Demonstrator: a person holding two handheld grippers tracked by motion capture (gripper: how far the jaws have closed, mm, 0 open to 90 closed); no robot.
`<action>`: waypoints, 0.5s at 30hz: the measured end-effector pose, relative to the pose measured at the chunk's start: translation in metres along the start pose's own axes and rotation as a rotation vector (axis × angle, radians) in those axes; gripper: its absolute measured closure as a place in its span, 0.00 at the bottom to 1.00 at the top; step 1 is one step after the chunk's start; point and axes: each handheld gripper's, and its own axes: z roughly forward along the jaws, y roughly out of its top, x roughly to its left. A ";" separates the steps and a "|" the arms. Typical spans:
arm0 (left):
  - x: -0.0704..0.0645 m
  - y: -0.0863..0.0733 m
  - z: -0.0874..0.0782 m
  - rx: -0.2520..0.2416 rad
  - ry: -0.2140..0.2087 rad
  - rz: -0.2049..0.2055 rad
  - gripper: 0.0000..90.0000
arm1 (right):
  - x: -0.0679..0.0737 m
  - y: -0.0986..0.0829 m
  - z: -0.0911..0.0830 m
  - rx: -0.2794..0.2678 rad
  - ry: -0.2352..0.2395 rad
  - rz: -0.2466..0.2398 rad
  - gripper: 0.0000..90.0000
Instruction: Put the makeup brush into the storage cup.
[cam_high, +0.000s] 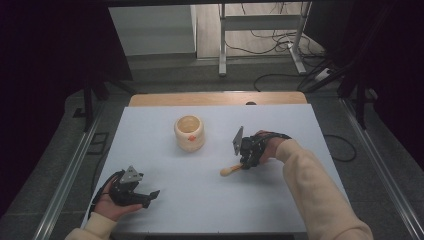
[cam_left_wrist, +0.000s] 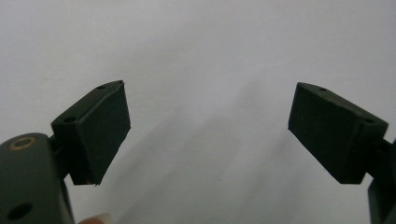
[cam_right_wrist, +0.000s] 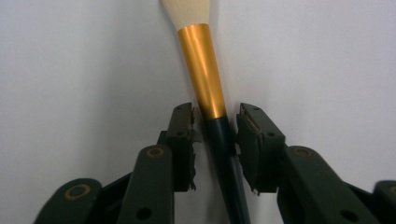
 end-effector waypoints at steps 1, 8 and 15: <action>0.000 0.000 0.000 0.000 0.000 0.000 0.15 | 0.000 0.001 0.000 0.006 -0.006 -0.007 0.78; 0.000 0.000 0.000 -0.001 0.001 0.001 0.15 | 0.001 0.003 0.000 0.016 -0.015 -0.022 0.87; 0.000 0.000 0.000 -0.001 0.002 -0.001 0.15 | 0.002 0.004 0.000 0.021 -0.013 -0.024 0.88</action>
